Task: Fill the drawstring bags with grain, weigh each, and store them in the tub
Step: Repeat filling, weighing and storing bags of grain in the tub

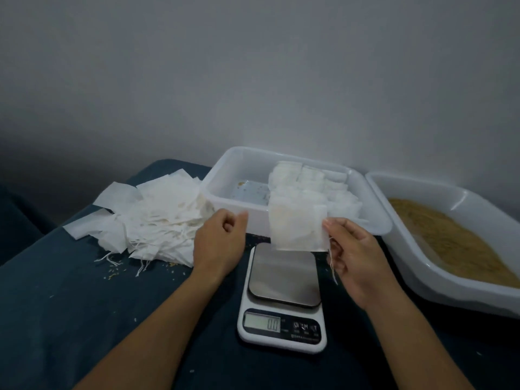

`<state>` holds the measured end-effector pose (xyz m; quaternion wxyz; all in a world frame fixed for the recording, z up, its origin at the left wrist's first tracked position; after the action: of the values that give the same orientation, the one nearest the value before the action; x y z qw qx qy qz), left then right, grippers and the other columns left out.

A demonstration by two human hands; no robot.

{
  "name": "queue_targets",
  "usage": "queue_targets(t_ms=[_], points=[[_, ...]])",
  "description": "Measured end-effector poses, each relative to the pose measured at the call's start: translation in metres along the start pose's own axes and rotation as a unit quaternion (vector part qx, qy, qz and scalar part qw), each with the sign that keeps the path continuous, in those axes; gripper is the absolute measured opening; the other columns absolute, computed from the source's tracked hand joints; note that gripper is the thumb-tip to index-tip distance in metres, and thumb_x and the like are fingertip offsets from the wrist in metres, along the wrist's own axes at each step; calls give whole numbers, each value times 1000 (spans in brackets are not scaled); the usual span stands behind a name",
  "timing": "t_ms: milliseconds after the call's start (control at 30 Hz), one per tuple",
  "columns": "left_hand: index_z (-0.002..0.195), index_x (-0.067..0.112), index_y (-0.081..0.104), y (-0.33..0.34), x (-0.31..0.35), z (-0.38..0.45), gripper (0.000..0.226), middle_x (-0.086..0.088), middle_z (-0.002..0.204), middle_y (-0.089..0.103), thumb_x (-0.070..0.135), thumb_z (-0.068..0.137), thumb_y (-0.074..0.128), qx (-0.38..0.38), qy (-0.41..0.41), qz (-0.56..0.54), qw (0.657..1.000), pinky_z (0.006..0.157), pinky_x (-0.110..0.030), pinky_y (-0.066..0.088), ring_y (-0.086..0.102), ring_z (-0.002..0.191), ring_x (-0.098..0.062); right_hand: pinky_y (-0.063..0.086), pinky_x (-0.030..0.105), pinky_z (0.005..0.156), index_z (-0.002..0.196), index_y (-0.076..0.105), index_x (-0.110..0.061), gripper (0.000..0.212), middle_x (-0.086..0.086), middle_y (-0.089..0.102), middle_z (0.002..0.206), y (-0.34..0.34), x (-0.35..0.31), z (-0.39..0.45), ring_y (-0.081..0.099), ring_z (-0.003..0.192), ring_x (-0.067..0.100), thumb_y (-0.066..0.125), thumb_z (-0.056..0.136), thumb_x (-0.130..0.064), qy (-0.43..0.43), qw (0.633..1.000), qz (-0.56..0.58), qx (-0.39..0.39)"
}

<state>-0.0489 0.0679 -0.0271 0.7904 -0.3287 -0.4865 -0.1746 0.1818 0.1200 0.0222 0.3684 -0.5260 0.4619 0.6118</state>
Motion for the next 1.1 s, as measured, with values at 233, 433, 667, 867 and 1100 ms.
queue_targets(t_ms=[233, 433, 667, 867, 1100], points=[[98, 24, 66, 14, 51, -45, 10, 10, 93, 68, 34, 98, 66, -142, 249, -125, 950, 69, -20, 53, 69, 84, -16, 35, 24, 52, 83, 75, -20, 8, 2, 55, 67, 8, 15, -15, 42, 56, 11, 78, 89, -26, -9, 998, -37, -46], [113, 30, 69, 18, 53, -55, 17, 8, 107, 76, 26, 96, 71, -241, 171, -216, 931, 82, -24, 59, 75, 100, -18, 34, 27, 59, 90, 76, -15, 31, 14, 57, 84, 10, 13, -18, 43, 74, 27, 82, 73, -40, 38, 996, 6, -80], [104, 28, 75, 19, 52, -55, 17, 4, 99, 79, 17, 92, 71, -220, 124, -223, 942, 85, -35, 63, 77, 94, -19, 36, 33, 66, 94, 79, -14, 32, 19, 59, 90, 11, 20, -15, 48, 77, 29, 84, 73, -39, 85, 990, 48, -100], [101, 23, 77, 22, 48, -53, 12, 1, 93, 79, 16, 93, 75, -213, 109, -238, 941, 78, -30, 63, 77, 87, -19, 28, 18, 46, 114, 74, 2, 43, 12, 57, 83, 11, 22, -14, 40, 60, 10, 78, 84, -27, 137, 978, 121, -101], [91, 32, 77, 23, 46, -49, 14, 3, 87, 78, 18, 87, 79, -175, 102, -254, 946, 73, -19, 58, 75, 80, -11, 26, 11, 38, 75, 69, -17, 14, -5, 51, 68, 11, 22, -13, 39, 48, 3, 81, 80, -23, 156, 967, 170, -108]])
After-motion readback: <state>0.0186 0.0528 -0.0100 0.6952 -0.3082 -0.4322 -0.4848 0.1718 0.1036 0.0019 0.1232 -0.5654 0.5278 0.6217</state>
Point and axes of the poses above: each hand's wrist, its own z-axis towards the middle knuckle, its own y-axis out of the palm, x = y × z, the point moved 1 cm from there along z, towards the middle knuckle
